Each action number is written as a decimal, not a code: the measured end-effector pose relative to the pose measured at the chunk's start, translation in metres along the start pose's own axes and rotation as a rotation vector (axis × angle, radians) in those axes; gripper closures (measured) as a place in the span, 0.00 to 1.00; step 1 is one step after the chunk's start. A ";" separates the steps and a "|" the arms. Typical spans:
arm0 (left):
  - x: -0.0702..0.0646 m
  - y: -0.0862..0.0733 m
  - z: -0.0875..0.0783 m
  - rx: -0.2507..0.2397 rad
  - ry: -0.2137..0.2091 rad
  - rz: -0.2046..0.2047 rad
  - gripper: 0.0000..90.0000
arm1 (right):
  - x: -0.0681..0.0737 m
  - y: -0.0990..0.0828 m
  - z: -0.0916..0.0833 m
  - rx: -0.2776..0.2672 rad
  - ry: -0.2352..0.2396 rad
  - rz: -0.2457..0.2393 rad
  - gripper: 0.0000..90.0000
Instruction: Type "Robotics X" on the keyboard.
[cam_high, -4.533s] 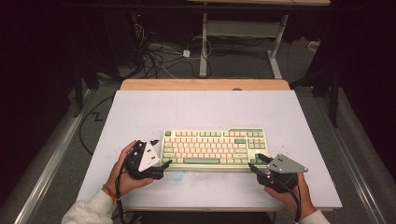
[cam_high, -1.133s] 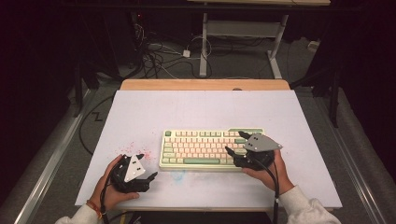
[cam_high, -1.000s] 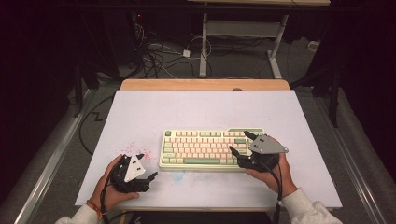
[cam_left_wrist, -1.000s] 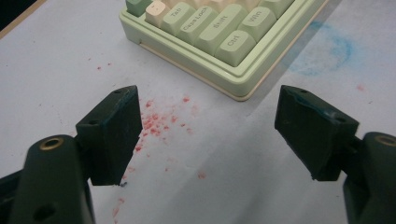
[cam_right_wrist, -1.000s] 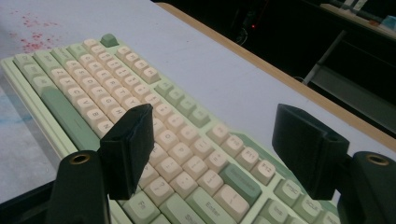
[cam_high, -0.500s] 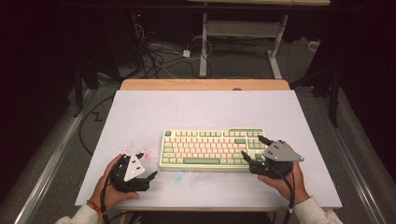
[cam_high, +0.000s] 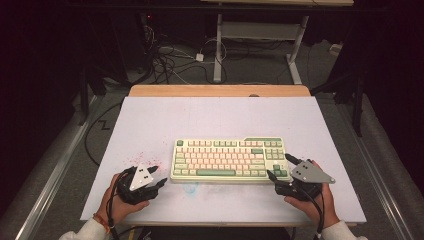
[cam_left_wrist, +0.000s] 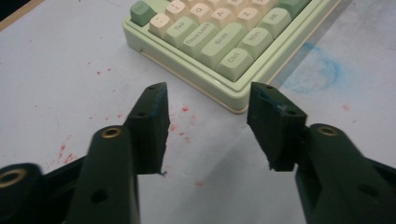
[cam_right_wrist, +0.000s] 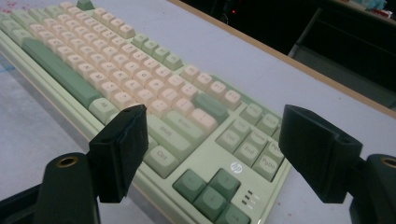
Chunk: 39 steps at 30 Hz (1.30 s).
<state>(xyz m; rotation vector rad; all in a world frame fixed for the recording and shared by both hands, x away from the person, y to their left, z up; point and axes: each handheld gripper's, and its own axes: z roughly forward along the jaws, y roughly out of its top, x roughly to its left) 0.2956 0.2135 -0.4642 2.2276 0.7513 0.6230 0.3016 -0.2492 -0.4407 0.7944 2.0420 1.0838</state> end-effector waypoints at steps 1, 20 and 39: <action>0.001 0.000 0.000 -0.003 -0.011 0.001 0.63 | 0.001 -0.002 -0.001 0.002 -0.002 0.002 0.27; -0.002 0.023 0.009 0.056 -0.093 0.017 0.97 | 0.006 -0.008 0.002 0.031 0.004 -0.021 0.27; -0.006 0.073 0.051 0.103 -0.156 0.090 0.97 | 0.011 -0.011 0.008 0.067 0.018 -0.035 0.27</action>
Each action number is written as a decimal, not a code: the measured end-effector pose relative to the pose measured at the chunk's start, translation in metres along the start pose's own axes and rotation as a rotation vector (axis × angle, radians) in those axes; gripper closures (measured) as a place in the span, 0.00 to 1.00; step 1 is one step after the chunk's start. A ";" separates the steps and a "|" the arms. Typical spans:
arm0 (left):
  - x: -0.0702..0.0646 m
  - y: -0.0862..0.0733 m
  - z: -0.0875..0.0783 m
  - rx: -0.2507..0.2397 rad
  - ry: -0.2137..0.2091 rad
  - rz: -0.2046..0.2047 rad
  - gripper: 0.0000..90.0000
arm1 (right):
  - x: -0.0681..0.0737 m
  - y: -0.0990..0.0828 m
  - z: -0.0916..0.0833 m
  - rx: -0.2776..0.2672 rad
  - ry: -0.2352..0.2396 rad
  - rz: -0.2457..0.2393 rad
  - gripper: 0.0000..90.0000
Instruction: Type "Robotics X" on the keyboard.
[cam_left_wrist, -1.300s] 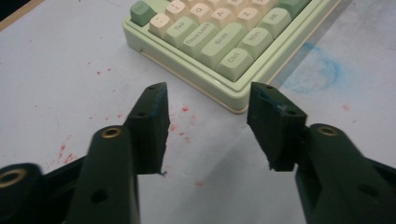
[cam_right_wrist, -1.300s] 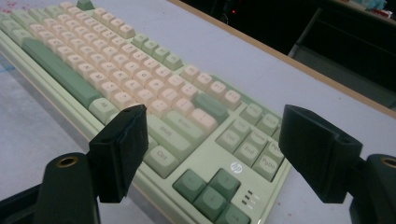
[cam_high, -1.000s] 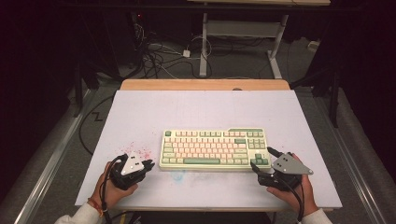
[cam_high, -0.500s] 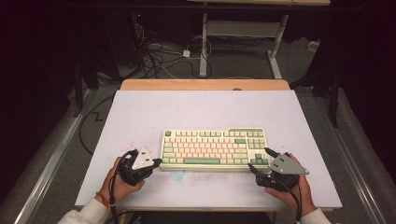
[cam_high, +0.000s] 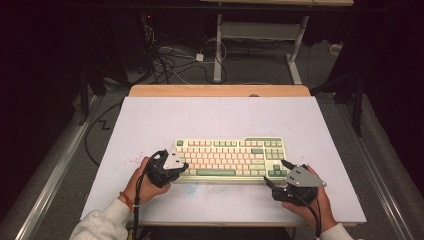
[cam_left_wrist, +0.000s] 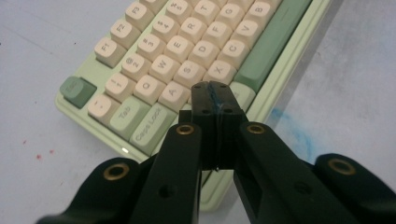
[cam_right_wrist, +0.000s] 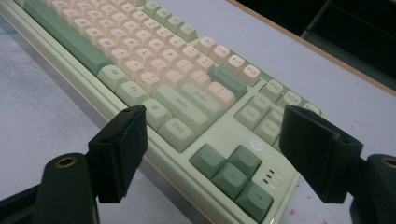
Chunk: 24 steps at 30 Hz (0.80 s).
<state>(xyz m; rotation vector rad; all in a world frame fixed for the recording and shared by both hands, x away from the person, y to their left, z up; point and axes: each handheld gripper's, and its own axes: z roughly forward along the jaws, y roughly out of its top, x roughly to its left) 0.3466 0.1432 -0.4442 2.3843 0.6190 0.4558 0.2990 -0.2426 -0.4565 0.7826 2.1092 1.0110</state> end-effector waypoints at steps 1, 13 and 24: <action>0.001 0.003 0.002 0.002 0.003 0.003 0.97 | 0.000 0.000 0.000 0.003 0.000 -0.002 0.27; 0.004 0.035 0.025 0.010 -0.001 0.024 0.97 | 0.002 -0.001 0.003 0.022 0.019 -0.003 0.27; 0.004 0.058 0.048 0.030 -0.022 0.034 0.97 | 0.001 -0.003 0.005 0.030 0.029 -0.009 0.27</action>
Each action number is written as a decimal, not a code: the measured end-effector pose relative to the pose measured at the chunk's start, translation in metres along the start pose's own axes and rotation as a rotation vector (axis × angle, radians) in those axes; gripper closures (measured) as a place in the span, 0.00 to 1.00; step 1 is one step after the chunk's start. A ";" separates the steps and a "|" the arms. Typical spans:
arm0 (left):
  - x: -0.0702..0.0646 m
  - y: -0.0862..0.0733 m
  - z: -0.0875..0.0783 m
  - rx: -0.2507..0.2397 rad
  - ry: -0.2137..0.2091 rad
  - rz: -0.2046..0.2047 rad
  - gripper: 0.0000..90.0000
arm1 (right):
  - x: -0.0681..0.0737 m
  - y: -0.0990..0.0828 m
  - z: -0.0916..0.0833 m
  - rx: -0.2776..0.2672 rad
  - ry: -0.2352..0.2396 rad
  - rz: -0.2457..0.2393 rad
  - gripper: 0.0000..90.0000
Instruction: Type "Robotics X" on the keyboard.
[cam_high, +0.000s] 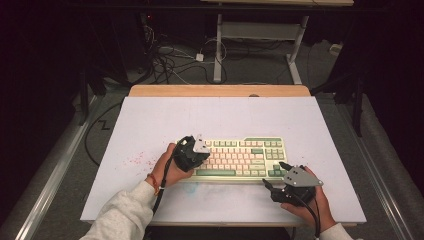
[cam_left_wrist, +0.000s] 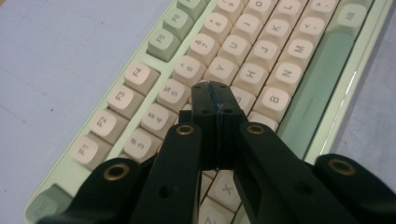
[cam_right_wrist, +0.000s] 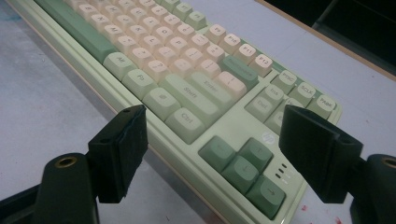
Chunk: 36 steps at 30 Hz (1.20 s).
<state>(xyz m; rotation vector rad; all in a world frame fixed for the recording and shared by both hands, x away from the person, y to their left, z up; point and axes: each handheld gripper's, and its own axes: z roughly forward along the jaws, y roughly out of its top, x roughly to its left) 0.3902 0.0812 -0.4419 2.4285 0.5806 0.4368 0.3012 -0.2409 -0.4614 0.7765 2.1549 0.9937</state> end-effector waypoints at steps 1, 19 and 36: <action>0.000 0.002 0.002 0.006 0.004 0.004 0.97 | 0.000 0.000 0.000 0.001 -0.001 0.001 0.27; 0.002 0.015 0.016 0.047 0.016 0.009 0.97 | 0.001 -0.002 0.002 0.013 0.009 -0.011 0.27; 0.002 0.014 0.012 0.037 0.025 0.010 0.97 | 0.001 -0.001 0.001 0.018 0.007 -0.019 0.27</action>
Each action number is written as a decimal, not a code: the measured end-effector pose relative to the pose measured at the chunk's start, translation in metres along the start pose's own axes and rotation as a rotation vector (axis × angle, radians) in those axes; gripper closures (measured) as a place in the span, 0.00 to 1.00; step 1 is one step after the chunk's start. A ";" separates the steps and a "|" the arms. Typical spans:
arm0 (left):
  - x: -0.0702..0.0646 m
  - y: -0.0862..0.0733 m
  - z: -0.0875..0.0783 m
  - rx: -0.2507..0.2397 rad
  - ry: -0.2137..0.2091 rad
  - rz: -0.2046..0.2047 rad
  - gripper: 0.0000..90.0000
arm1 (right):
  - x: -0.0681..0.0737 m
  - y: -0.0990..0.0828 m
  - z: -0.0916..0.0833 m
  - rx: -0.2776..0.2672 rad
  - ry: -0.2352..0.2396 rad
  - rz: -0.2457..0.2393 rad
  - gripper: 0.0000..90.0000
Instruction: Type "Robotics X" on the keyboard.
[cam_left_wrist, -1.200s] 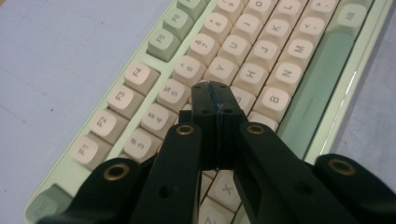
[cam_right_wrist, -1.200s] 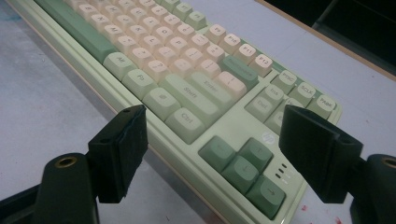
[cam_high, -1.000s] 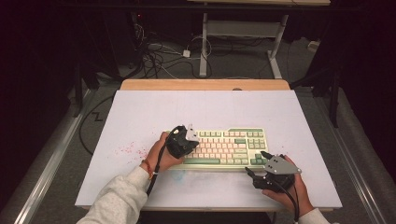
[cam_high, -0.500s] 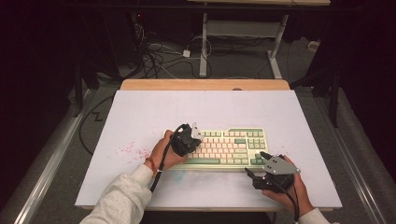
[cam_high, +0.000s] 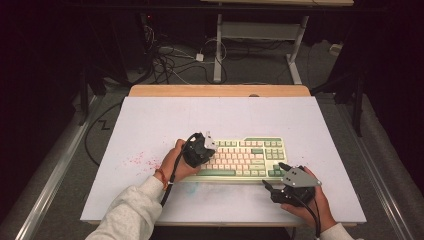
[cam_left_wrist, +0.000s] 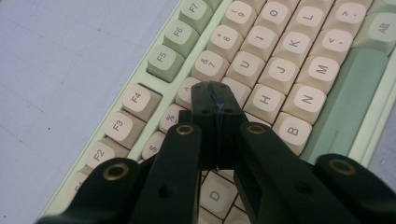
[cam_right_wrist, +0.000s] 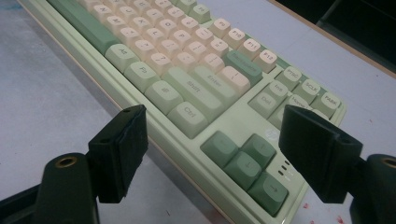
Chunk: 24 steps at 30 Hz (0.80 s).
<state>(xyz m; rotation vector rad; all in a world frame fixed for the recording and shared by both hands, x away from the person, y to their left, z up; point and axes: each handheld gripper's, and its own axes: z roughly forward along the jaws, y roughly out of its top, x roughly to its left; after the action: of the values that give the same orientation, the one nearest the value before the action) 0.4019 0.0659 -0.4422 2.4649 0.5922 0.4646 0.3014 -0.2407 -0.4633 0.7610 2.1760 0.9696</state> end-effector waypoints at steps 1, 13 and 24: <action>0.000 0.000 -0.001 -0.004 0.000 -0.001 0.96 | 0.000 0.000 0.000 0.000 0.000 -0.001 0.27; 0.004 -0.006 -0.016 -0.066 0.018 -0.013 0.88 | 0.000 0.000 0.000 0.000 -0.001 -0.001 0.27; 0.004 -0.012 -0.027 -0.121 0.086 -0.016 0.60 | 0.000 0.000 -0.001 -0.002 -0.001 -0.001 0.27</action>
<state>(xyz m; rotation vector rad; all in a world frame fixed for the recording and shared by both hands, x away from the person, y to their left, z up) 0.3892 0.0889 -0.4274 2.3335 0.6001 0.5847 0.3011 -0.2413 -0.4625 0.7590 2.1741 0.9700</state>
